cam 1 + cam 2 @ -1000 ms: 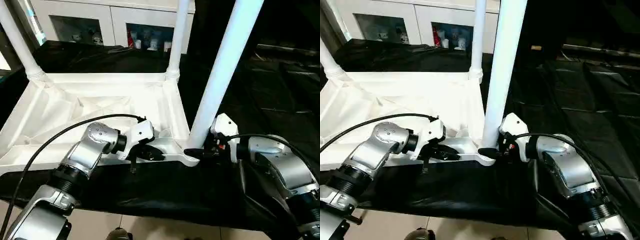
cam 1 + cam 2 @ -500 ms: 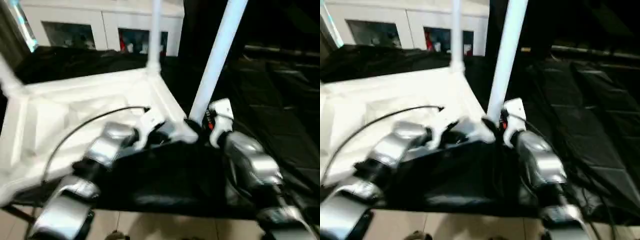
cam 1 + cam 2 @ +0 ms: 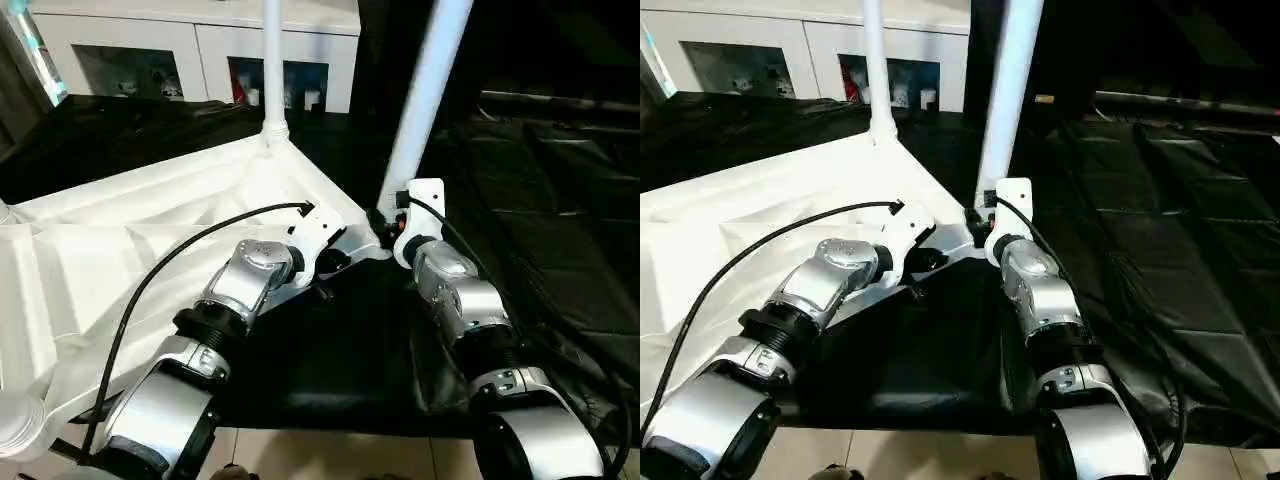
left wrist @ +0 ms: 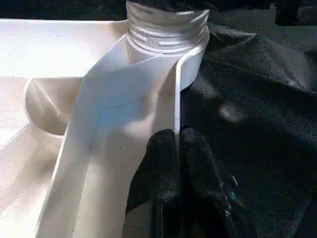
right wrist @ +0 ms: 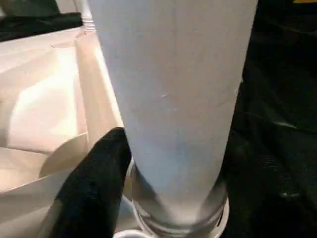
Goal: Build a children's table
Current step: Rotate leg to tighten
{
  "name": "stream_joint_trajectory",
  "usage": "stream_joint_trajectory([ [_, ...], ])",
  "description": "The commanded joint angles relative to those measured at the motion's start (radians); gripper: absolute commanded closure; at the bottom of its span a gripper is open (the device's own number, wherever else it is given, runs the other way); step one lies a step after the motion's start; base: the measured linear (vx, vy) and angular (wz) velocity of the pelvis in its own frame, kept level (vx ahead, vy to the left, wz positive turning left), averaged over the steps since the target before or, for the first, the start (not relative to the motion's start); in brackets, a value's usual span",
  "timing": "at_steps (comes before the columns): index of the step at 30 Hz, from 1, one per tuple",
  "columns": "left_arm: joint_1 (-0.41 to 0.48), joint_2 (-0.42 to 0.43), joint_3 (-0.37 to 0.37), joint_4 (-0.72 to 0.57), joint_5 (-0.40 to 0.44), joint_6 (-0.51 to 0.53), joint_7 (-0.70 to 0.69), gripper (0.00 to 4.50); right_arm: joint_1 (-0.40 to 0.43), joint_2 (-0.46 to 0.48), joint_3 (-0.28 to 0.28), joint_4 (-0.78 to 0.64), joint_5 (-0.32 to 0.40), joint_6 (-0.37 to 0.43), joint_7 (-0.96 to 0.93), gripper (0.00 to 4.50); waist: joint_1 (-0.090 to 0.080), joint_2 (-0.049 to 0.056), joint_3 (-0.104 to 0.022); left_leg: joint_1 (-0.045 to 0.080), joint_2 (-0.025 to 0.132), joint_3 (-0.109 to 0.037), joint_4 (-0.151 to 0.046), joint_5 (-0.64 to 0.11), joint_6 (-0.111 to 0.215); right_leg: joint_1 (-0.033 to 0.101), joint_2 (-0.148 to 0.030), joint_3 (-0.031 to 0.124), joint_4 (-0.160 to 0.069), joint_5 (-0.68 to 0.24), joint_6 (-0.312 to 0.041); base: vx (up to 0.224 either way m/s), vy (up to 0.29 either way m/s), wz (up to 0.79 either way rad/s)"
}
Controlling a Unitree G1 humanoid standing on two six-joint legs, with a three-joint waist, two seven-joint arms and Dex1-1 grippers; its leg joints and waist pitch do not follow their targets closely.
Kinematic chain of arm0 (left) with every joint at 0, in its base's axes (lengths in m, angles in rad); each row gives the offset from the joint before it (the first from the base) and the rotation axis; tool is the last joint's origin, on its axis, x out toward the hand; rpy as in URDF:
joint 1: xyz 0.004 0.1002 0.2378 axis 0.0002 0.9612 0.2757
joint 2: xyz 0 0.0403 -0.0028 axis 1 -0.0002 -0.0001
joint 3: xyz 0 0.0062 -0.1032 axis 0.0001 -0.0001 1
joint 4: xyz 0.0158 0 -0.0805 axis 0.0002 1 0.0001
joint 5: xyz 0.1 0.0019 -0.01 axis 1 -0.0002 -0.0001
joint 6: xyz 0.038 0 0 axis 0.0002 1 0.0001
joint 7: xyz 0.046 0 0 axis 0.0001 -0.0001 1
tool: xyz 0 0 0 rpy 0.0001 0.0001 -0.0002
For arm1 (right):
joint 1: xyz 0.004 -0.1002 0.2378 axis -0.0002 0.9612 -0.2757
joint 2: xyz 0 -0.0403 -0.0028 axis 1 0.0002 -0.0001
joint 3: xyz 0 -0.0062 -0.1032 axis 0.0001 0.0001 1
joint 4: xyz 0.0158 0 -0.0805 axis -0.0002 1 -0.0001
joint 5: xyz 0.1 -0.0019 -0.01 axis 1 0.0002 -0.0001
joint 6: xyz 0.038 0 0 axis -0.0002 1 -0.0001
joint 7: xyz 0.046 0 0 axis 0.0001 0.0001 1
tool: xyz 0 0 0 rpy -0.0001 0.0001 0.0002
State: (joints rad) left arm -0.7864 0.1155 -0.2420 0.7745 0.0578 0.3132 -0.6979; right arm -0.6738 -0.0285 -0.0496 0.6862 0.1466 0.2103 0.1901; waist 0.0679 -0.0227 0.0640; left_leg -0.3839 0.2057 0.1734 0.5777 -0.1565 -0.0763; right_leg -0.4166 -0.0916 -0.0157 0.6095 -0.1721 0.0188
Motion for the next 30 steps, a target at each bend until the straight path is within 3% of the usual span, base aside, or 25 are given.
stream_joint_trajectory([
  [1,-0.007,0.002,-0.018,-0.031,-0.003,-0.045,-0.049,4.50,0.034,0.008,0.051,0.021,0.010,0.030,0.088,1.25,0.006,0.008,-0.060,0.011,0.001,0.001,-0.080,-0.350,-0.029,0.040,-0.025,0.012,-0.084,-0.252,-0.164,0.000,0.000,0.00],
  [5,0.020,0.050,-0.037,-0.074,-0.015,-0.063,-0.154,4.50,0.083,-0.086,0.104,-0.126,0.018,0.063,0.271,0.85,0.010,0.008,-0.061,0.010,0.004,0.002,-0.076,-0.292,-0.007,0.048,-0.023,0.011,-0.076,-0.163,-0.184,0.000,0.000,0.00],
  [6,0.032,0.064,-0.041,-0.096,-0.027,-0.070,-0.198,4.50,0.106,-0.129,0.133,-0.173,0.013,0.069,0.337,0.85,0.009,-0.001,-0.063,0.005,0.005,0.003,-0.074,-0.254,0.008,0.053,-0.023,0.011,-0.069,-0.105,-0.201,0.000,0.000,0.00],
  [7,0.043,0.077,-0.045,-0.116,-0.039,-0.080,-0.241,4.50,0.127,-0.168,0.160,-0.213,0.006,0.071,0.396,0.74,0.014,0.003,-0.064,0.006,0.004,0.005,-0.070,-0.219,0.021,0.053,-0.022,0.011,-0.064,-0.055,-0.212,0.000,0.000,0.00],
  [8,0.059,0.097,-0.053,-0.146,-0.054,-0.103,-0.299,4.50,0.148,-0.215,0.183,-0.253,0.002,0.074,0.453,0.74,0.017,-0.004,-0.065,0.008,0.005,0.006,-0.068,-0.206,0.029,0.055,-0.022,0.010,-0.064,-0.035,-0.217,0.000,0.000,0.00],
  [9,0.069,0.109,-0.059,-0.164,-0.063,-0.118,-0.334,4.50,0.160,-0.242,0.194,-0.275,0.000,0.077,0.485,0.63,0.022,-0.003,-0.064,0.007,0.006,0.007,-0.066,-0.185,0.046,0.058,-0.023,0.011,-0.060,-0.008,-0.231,0.000,0.000,0.00],
  [10,0.081,0.124,-0.064,-0.188,-0.077,-0.125,-0.378,4.50,0.169,-0.268,0.198,-0.295,0.003,0.081,0.518,0.41,0.024,-0.002,-0.064,0.013,0.007,0.011,-0.067,-0.180,0.055,0.054,-0.023,0.011,-0.062,-0.007,-0.241,0.000,0.000,0.00],
  [12,0.099,0.150,-0.071,-0.228,-0.098,-0.111,-0.438,4.50,0.182,-0.314,0.205,-0.335,0.014,0.097,0.575,0.41,0.029,0.000,-0.065,0.014,0.010,0.012,-0.066,-0.183,0.059,0.054,-0.025,0.012,-0.059,-0.012,-0.255,0.000,0.000,0.00],
  [13,0.107,0.165,-0.075,-0.244,-0.105,-0.109,-0.464,4.50,0.187,-0.338,0.210,-0.354,0.016,0.104,0.603,0.34,0.031,0.009,-0.065,0.017,0.012,0.013,-0.066,-0.178,0.058,0.050,-0.025,0.012,-0.058,-0.008,-0.264,0.000,0.000,0.00],
  [16,0.131,0.203,-0.083,-0.293,-0.119,-0.106,-0.525,4.50,0.206,-0.409,0.228,-0.424,0.027,0.147,0.682,0.05,0.043,0.009,-0.062,0.019,0.015,0.015,-0.067,-0.189,0.052,0.053,-0.025,0.013,-0.058,-0.023,-0.259,0.000,0.000,0.00],
  [24,0.156,0.249,-0.078,-0.343,-0.132,-0.092,-0.585,4.50,0.263,-0.502,0.271,-0.547,0.073,0.194,0.854,0.05,0.053,-0.007,-0.058,0.015,0.017,0.014,-0.070,-0.214,0.041,0.048,-0.032,0.015,-0.063,-0.134,-0.224,0.000,0.000,0.00],
  [30,0.160,0.253,-0.077,-0.352,-0.134,-0.086,-0.583,4.50,0.261,-0.502,0.277,-0.546,0.070,0.201,0.861,0.05,0.053,-0.009,-0.063,0.015,0.013,0.016,-0.062,-0.154,0.055,0.049,-0.030,0.014,-0.056,-0.068,-0.237,0.000,0.000,0.00],
])
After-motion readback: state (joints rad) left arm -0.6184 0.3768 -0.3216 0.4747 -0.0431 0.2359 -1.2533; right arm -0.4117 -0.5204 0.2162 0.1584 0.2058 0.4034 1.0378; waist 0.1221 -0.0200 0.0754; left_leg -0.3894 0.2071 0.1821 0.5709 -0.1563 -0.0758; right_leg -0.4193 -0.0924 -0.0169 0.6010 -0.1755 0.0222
